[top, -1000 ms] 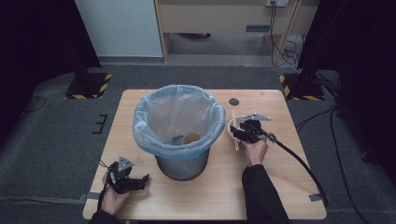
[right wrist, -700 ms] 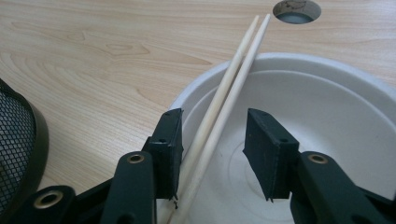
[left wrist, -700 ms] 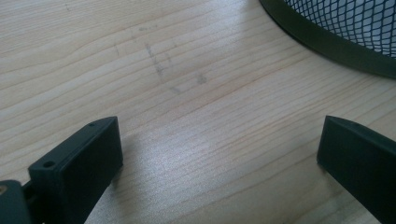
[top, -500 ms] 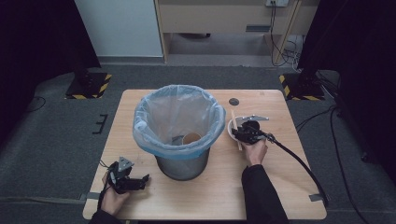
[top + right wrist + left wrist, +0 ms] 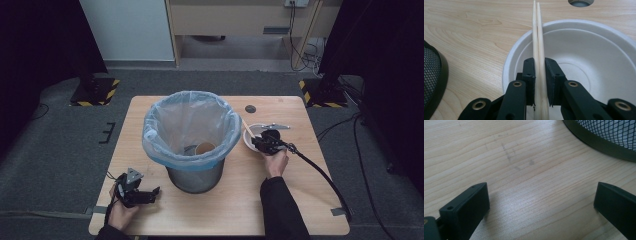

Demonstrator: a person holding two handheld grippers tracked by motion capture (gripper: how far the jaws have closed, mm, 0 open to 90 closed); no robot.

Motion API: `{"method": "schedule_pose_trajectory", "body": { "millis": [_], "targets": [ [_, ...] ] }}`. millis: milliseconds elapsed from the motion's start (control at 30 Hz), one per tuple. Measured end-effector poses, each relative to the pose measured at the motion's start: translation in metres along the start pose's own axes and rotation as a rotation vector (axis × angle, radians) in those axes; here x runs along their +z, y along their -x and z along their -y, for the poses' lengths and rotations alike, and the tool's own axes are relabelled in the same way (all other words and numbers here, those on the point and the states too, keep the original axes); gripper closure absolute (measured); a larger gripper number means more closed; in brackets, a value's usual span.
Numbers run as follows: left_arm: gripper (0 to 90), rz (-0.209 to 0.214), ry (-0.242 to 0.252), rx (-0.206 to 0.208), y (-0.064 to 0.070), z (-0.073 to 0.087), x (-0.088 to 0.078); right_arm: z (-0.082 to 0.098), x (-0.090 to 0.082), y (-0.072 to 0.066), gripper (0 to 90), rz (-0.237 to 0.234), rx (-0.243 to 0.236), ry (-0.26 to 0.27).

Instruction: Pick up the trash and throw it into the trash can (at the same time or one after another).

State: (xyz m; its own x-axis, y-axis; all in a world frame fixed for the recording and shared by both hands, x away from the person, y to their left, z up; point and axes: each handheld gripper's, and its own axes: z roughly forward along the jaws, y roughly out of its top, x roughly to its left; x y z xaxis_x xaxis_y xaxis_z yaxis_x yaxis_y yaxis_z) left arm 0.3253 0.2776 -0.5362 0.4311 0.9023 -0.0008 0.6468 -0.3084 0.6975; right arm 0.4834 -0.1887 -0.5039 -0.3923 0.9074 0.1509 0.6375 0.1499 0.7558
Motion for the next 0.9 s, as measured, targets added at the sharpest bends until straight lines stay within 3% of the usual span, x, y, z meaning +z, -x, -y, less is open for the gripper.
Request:
{"method": "schedule_pose_trajectory", "body": {
  "millis": [633, 900],
  "targets": [
    [0.0, 0.0, 0.0, 0.0, 0.0, 0.0, 0.0, -0.009, -0.021, 0.006, 79.5, -0.005, -0.001, 0.065],
    [0.0, 0.0, 0.0, 0.0, 0.0, 0.0, 0.0, -0.016, -0.037, 0.007, 79.5, -0.017, 0.002, 0.125]
  ]
}}
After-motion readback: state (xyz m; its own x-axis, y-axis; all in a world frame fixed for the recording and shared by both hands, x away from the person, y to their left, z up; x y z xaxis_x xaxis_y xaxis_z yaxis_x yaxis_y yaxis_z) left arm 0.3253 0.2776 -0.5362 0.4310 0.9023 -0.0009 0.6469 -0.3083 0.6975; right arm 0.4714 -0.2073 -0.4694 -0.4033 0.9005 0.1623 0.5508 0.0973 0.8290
